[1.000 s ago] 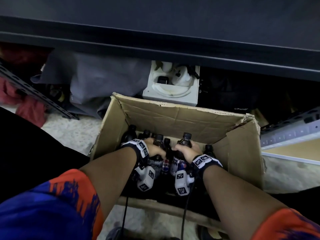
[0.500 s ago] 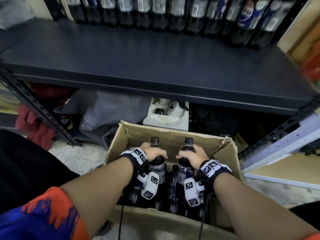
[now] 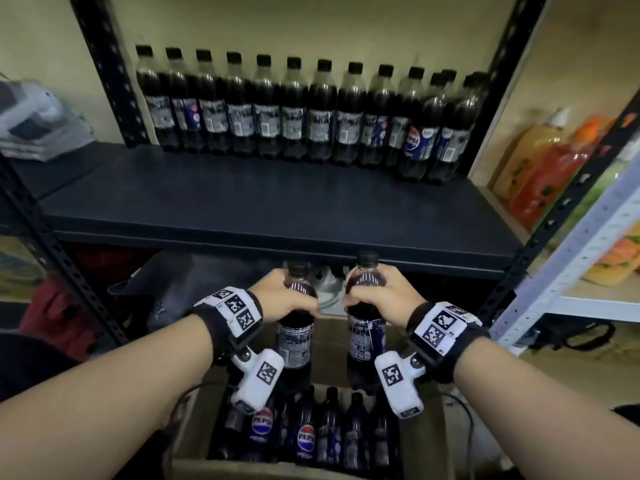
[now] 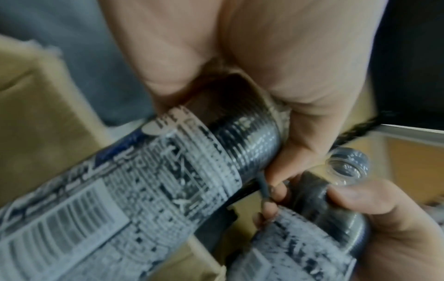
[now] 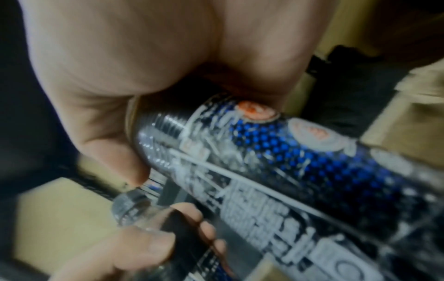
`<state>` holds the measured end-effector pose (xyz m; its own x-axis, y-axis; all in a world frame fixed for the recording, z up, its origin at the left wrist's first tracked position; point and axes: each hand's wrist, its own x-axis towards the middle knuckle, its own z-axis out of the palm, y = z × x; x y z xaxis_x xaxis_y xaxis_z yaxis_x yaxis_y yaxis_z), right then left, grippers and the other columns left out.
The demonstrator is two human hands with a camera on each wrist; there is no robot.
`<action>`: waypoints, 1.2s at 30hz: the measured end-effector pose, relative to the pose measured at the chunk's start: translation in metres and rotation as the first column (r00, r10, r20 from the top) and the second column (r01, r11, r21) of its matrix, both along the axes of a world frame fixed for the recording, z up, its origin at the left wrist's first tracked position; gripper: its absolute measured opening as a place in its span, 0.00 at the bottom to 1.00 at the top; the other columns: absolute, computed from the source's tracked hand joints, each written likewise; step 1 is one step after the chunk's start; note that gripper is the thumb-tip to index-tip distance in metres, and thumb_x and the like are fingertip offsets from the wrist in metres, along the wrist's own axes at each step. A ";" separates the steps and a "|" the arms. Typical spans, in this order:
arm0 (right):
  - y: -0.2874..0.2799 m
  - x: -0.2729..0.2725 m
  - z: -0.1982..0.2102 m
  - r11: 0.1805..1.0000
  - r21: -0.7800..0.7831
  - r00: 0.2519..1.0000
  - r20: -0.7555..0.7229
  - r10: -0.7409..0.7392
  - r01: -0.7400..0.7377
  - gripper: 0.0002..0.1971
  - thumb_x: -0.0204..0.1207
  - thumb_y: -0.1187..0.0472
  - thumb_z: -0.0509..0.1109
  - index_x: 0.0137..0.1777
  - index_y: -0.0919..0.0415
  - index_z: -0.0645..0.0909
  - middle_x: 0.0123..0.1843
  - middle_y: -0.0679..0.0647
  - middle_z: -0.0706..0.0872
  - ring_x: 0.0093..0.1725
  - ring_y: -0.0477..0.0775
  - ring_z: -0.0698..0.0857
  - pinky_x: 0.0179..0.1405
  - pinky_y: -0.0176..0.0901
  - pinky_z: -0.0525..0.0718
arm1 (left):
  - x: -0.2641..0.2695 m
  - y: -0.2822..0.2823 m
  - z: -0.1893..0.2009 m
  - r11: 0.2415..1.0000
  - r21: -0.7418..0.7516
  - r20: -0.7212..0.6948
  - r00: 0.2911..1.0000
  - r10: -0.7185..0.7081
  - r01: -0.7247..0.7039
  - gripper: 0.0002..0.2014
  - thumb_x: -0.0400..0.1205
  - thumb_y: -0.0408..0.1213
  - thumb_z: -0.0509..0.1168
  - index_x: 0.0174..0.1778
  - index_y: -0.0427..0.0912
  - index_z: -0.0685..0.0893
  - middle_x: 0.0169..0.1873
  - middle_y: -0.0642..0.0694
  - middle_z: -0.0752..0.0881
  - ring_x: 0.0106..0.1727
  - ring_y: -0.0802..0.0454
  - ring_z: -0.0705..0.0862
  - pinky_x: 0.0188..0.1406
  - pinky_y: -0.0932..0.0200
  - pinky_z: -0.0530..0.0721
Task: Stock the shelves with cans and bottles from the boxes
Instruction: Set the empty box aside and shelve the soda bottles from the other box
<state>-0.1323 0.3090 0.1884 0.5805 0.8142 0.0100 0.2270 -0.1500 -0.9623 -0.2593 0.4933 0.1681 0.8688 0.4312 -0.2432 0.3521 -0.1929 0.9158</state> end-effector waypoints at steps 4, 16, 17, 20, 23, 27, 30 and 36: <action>0.004 0.004 0.046 0.985 0.174 0.999 -0.036 0.010 -0.004 0.08 0.61 0.68 0.79 0.40 0.65 0.84 0.38 0.66 0.87 0.39 0.61 0.87 0.49 0.54 0.84 | 0.001 0.008 0.053 0.997 0.058 0.150 0.987 -0.057 0.049 0.26 0.51 0.39 0.83 0.41 0.29 0.88 0.37 0.37 0.90 0.41 0.42 0.90 0.50 0.45 0.90; 0.024 0.040 0.151 0.890 0.454 0.999 -0.022 -0.045 0.050 0.15 0.56 0.70 0.78 0.44 0.66 0.83 0.40 0.68 0.87 0.40 0.64 0.87 0.47 0.54 0.87 | 0.033 0.018 0.176 0.991 0.112 0.511 0.859 -0.001 -0.066 0.29 0.52 0.40 0.81 0.45 0.27 0.86 0.48 0.25 0.88 0.44 0.41 0.88 0.57 0.42 0.88; 0.026 0.045 0.155 0.883 0.467 0.999 -0.010 -0.053 0.052 0.14 0.58 0.72 0.76 0.45 0.66 0.83 0.40 0.67 0.87 0.40 0.64 0.87 0.46 0.53 0.87 | 0.038 0.021 0.181 0.990 0.122 0.515 0.857 -0.003 -0.070 0.29 0.52 0.40 0.81 0.46 0.28 0.86 0.49 0.25 0.88 0.45 0.40 0.89 0.58 0.41 0.88; 0.035 0.060 0.164 0.872 0.486 0.997 0.013 -0.071 0.056 0.14 0.60 0.74 0.74 0.46 0.67 0.82 0.41 0.68 0.86 0.39 0.63 0.87 0.46 0.52 0.88 | 0.055 0.032 0.189 0.989 0.120 0.538 0.843 0.010 -0.088 0.28 0.52 0.40 0.81 0.46 0.31 0.87 0.49 0.25 0.88 0.45 0.41 0.89 0.59 0.41 0.88; 0.047 0.076 0.166 0.874 0.477 0.993 0.021 -0.112 0.089 0.15 0.58 0.72 0.77 0.46 0.66 0.83 0.42 0.69 0.86 0.40 0.62 0.88 0.48 0.54 0.88 | 0.071 0.041 0.189 0.989 0.109 0.559 0.829 0.018 -0.096 0.27 0.51 0.40 0.81 0.45 0.34 0.87 0.50 0.23 0.87 0.45 0.42 0.89 0.56 0.45 0.88; 0.063 0.093 0.163 0.864 0.478 0.977 0.048 -0.206 0.159 0.19 0.52 0.65 0.82 0.45 0.66 0.84 0.43 0.70 0.85 0.41 0.62 0.86 0.47 0.56 0.87 | 0.093 0.047 0.183 0.988 0.132 0.545 0.839 -0.002 -0.083 0.25 0.51 0.40 0.81 0.44 0.38 0.87 0.50 0.26 0.88 0.45 0.43 0.89 0.55 0.47 0.89; 0.069 0.099 0.159 0.861 0.469 0.959 0.093 -0.268 0.195 0.14 0.60 0.71 0.83 0.43 0.62 0.84 0.39 0.61 0.86 0.39 0.58 0.86 0.44 0.50 0.87 | 0.105 0.049 0.180 0.983 0.156 0.549 0.836 -0.002 -0.100 0.26 0.52 0.40 0.82 0.44 0.40 0.85 0.48 0.29 0.90 0.49 0.37 0.91 0.59 0.37 0.89; 0.082 0.096 0.144 0.848 0.459 0.923 0.134 -0.362 0.266 0.17 0.73 0.45 0.81 0.49 0.58 0.84 0.47 0.53 0.92 0.48 0.50 0.92 0.53 0.52 0.90 | 0.123 0.048 0.174 0.975 0.214 0.575 0.815 -0.078 -0.058 0.26 0.63 0.32 0.85 0.52 0.48 0.82 0.43 0.55 0.89 0.46 0.59 0.90 0.49 0.62 0.86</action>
<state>-0.0364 0.3913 0.3325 0.7492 0.4765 0.4600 0.4385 0.1637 -0.8837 -0.1366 0.5417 0.3425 0.8232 0.4037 0.3993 -0.2302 -0.4056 0.8846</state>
